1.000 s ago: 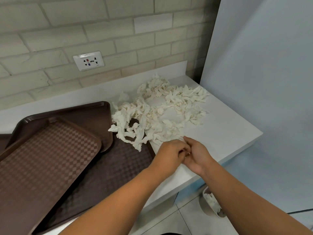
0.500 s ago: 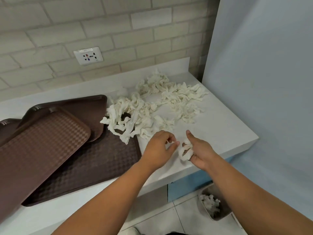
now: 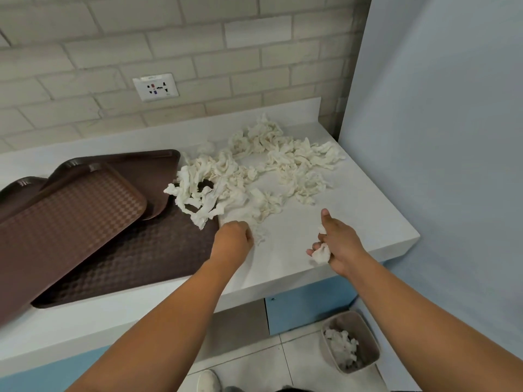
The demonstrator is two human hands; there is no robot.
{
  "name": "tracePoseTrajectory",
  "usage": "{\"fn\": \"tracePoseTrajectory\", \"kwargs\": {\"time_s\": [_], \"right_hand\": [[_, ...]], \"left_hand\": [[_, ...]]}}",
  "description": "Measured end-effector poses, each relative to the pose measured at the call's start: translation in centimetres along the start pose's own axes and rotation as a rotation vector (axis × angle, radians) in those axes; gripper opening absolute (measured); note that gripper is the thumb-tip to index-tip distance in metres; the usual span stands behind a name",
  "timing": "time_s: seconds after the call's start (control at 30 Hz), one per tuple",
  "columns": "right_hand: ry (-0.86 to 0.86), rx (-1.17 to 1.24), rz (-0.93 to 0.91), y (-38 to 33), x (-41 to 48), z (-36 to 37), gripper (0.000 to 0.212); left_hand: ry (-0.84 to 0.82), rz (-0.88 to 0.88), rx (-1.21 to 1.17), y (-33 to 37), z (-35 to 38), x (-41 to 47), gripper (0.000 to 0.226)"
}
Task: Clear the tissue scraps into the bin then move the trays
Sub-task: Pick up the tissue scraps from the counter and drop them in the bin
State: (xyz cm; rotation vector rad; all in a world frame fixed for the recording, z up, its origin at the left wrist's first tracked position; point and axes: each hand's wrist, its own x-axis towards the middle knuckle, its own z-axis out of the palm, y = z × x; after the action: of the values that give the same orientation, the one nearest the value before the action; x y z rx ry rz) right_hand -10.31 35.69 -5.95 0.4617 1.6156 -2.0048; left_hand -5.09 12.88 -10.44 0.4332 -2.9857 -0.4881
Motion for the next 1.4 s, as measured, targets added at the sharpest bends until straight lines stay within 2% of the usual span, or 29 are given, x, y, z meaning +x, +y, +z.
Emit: {"fn": "tracePoseTrajectory", "kwargs": {"time_s": [0.07,0.2,0.27,0.33,0.57,0.7,0.73,0.83,0.9,1.07,1.13,1.2,1.3,1.37,1.4], "right_hand": [[0.027,-0.093,-0.038,0.3,0.1,-0.3,0.039],[0.023,-0.156,-0.047,0.8,0.2,-0.2,0.04],[0.023,-0.167,-0.024,1.2,0.3,0.1,0.042],[0.028,-0.162,-0.009,1.5,0.5,0.5,0.042],[0.071,-0.074,-0.001,2.3,0.5,3.1,0.039],[0.123,-0.03,-0.006,2.6,0.3,4.7,0.038],[0.132,-0.02,-0.005,2.8,0.2,5.0,0.037],[0.156,0.025,-0.007,3.8,-0.1,5.6,0.036],[0.182,0.068,-0.006,4.5,-0.4,5.7,0.035],[0.261,0.133,-0.025,5.6,-1.7,5.1,0.034],[0.304,0.132,-0.049,5.8,-2.5,4.6,0.035],[0.364,0.114,-0.088,6.0,-3.4,3.6,0.036],[0.427,0.096,-0.163,6.5,-4.6,1.5,0.036],[0.43,0.059,-0.211,6.6,-5.2,-0.2,0.032],[0.428,0.045,-0.231,6.6,-5.5,-1.2,0.03]], "left_hand": [[0.007,-0.01,-0.079,-0.3,-0.1,-0.2,0.01],[-0.099,-0.055,-0.17,-0.7,-0.7,-0.1,0.059],[-0.109,-0.075,-0.214,-1.0,-1.0,0.2,0.07],[-0.101,-0.063,-0.255,-1.7,-1.5,0.7,0.068],[-0.131,0.115,-0.341,-5.1,-3.3,2.9,0.025],[-0.131,0.271,-0.326,-6.3,-3.4,3.3,0.019],[-0.172,0.338,-0.264,-6.4,-3.3,3.1,0.022],[-0.311,0.557,-0.055,-6.6,-2.5,2.7,0.054],[-0.351,0.68,0.079,-6.4,-1.6,2.7,0.066],[-0.376,0.793,0.177,-4.8,0.2,2.8,0.046],[-0.436,0.75,0.109,-4.3,0.5,3.4,0.043],[-0.466,0.604,-0.172,-3.2,-0.1,3.5,0.034],[-0.448,0.181,-0.647,-0.3,-2.3,2.9,0.024],[-0.521,-0.07,-0.827,2.0,-3.3,2.2,0.022],[-0.571,-0.137,-0.877,3.3,-3.7,1.7,0.023]]}}
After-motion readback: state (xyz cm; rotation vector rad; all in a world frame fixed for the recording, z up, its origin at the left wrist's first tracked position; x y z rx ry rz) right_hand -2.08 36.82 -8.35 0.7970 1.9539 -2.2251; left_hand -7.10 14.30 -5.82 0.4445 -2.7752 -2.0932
